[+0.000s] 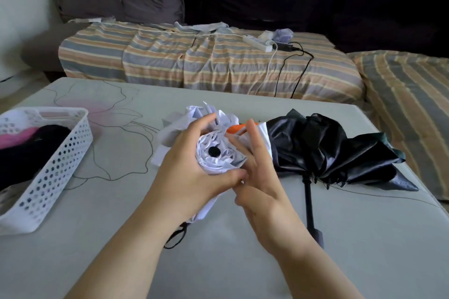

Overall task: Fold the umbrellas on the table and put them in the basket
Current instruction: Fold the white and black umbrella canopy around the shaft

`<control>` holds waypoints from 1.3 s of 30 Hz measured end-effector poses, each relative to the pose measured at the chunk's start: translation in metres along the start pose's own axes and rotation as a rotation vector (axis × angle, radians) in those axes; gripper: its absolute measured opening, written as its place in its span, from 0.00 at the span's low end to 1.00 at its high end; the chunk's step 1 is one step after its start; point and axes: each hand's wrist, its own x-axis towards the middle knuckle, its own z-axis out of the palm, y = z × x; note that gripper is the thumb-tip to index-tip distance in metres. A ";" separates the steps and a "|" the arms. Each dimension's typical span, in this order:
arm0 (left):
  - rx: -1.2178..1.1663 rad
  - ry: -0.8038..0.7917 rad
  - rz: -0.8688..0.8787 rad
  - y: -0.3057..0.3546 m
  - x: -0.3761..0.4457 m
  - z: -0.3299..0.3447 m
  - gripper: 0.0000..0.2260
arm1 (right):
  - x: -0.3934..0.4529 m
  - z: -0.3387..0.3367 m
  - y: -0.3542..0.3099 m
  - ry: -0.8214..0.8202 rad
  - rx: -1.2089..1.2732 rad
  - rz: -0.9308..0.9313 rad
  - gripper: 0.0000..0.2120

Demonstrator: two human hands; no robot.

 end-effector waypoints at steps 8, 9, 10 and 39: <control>0.249 0.135 0.125 -0.016 0.001 -0.021 0.23 | 0.012 -0.010 -0.013 0.432 -0.206 -0.051 0.30; 0.278 0.087 0.119 -0.018 0.001 -0.023 0.22 | 0.014 -0.016 -0.017 0.594 -0.335 -0.035 0.29; 0.312 0.036 0.125 -0.020 0.000 -0.024 0.21 | 0.014 -0.025 -0.018 0.678 -0.466 0.027 0.30; 0.260 0.064 -0.050 -0.041 0.007 -0.041 0.09 | 0.002 -0.079 -0.016 0.175 -0.615 0.318 0.19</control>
